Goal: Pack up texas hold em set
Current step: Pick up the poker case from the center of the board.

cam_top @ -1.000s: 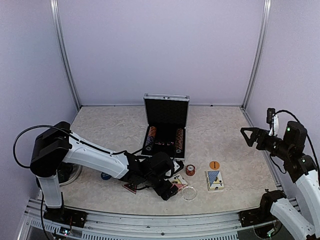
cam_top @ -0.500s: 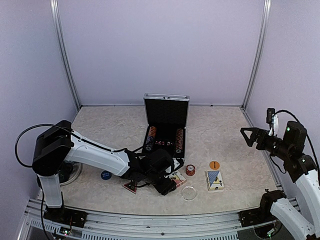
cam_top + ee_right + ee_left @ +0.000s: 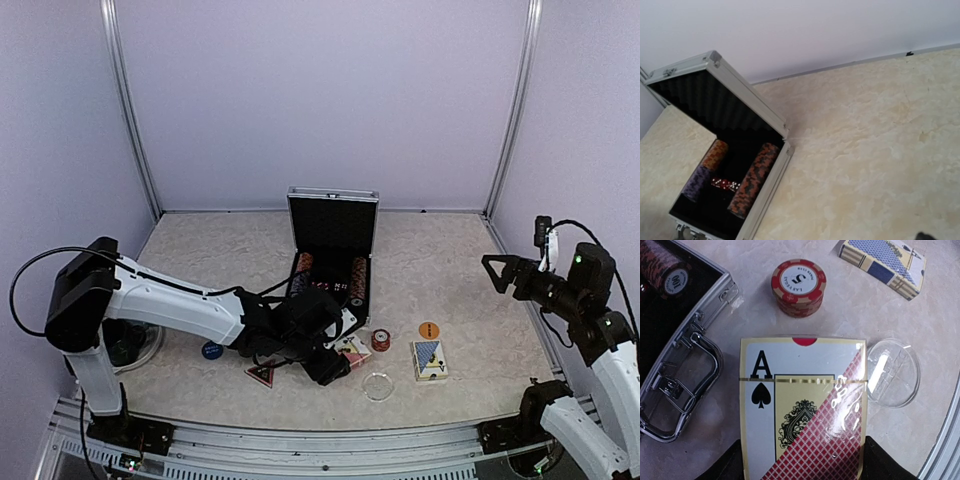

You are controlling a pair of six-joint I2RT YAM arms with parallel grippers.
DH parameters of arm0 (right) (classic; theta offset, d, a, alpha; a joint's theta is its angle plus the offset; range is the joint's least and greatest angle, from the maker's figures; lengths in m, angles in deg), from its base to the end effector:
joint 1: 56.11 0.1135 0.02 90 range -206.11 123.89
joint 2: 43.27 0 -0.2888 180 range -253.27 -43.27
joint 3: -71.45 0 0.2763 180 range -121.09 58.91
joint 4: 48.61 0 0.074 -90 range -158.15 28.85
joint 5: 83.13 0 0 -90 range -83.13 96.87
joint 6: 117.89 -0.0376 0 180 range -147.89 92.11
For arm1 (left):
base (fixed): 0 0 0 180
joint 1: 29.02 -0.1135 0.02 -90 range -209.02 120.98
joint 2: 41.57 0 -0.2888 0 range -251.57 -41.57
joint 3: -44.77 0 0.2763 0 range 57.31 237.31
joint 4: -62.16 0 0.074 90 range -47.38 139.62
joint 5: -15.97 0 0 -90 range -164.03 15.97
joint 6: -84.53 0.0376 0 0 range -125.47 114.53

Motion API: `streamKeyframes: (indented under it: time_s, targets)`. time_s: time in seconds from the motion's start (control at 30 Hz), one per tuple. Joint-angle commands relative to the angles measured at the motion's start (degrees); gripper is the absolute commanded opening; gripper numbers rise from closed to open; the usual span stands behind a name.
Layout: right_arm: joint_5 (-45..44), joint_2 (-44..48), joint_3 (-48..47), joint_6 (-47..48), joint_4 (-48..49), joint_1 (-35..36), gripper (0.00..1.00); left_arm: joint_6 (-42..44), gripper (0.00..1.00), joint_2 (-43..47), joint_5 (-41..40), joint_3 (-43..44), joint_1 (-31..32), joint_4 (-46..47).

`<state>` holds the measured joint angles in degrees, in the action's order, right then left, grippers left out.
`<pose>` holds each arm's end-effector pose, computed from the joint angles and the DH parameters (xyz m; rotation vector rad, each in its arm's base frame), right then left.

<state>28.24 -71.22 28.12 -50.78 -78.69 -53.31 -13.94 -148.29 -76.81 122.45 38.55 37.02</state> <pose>0.1359 0.0204 0.2945 0.0572 1.8581 0.6539 0.1581 -0.3782 0.1655 1.2555 2.2556 -0.4645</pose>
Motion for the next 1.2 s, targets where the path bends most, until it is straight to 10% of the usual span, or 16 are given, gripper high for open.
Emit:
streamKeyframes:
  time_s: [0.0, 1.17]
  targets:
    - [0.08, 0.68, -0.50, 0.15, 0.64, -0.61, 0.99, 2.92, 0.57, 4.90, -0.93, 1.87, 0.09, -0.72]
    - [0.90, 3.51, -0.07, 0.04, 1.52, -0.63, 0.99, 32.57, 0.56, 2.81, -1.19, 17.69, -15.14, -3.89]
